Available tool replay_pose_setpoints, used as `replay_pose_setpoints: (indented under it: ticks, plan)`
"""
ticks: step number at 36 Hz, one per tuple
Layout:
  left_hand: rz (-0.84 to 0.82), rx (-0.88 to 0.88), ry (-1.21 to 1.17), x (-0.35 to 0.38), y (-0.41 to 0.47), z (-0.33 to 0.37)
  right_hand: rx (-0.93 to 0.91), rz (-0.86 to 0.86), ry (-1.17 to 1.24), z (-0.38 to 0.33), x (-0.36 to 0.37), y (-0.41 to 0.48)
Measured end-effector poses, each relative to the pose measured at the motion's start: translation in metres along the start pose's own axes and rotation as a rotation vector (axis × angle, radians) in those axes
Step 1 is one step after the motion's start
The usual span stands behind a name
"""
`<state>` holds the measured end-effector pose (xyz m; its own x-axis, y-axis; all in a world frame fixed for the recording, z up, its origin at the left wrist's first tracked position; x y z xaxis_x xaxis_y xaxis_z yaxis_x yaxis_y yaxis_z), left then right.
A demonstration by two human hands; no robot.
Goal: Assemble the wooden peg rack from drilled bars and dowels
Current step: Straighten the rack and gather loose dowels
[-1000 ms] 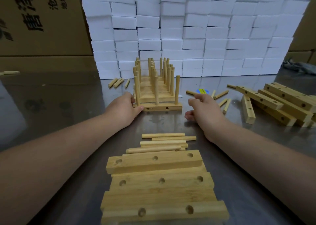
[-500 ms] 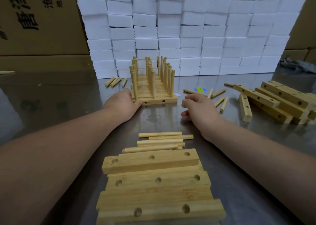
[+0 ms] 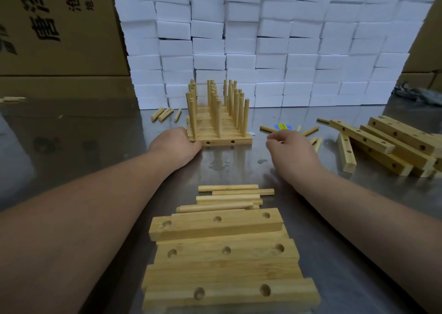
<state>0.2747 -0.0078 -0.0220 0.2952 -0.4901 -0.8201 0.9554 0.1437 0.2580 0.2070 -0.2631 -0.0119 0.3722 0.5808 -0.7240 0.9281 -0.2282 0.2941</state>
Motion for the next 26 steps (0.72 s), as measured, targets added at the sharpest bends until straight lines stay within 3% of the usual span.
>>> replay_pose_setpoints:
  ticks: [3, 6, 10, 18, 23, 26]
  plan:
    - [0.005, -0.042, -0.075, -0.003, -0.004, 0.000, 0.106, 0.011, -0.200, 0.018, -0.012, 0.010]
    - [0.034, -0.070, -0.140, -0.007, -0.008, -0.001, 0.182, -0.092, -0.361, 0.030, -0.007, 0.011]
    - [0.048, -0.049, -0.138, -0.011, -0.010, 0.002, 0.141, -0.184, -0.441, 0.026, 0.004, 0.008]
    - [0.144, 0.068, -0.332, -0.025, -0.025, 0.006, 0.078, -0.125, -0.496, 0.020, 0.000, 0.009]
    - [0.015, -0.034, -0.629, -0.015, -0.038, 0.013, 0.079, -0.071, -0.583, 0.021, -0.004, 0.011]
    - [-0.172, -0.006, -0.725, -0.006, -0.056, 0.031, 0.081, -0.075, -0.605, 0.021, -0.003, 0.012]
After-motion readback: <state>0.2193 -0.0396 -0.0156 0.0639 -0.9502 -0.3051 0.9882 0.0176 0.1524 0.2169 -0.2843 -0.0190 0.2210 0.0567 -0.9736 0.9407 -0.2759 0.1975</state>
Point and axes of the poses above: each hand's wrist, its own y-axis towards the middle knuckle, its own x-axis out of the palm, z = x × y, the point moved 9 cm from there along y, towards the middle knuckle, and after that the axes turned 14 degrees about -y, right-handed, at the moved point
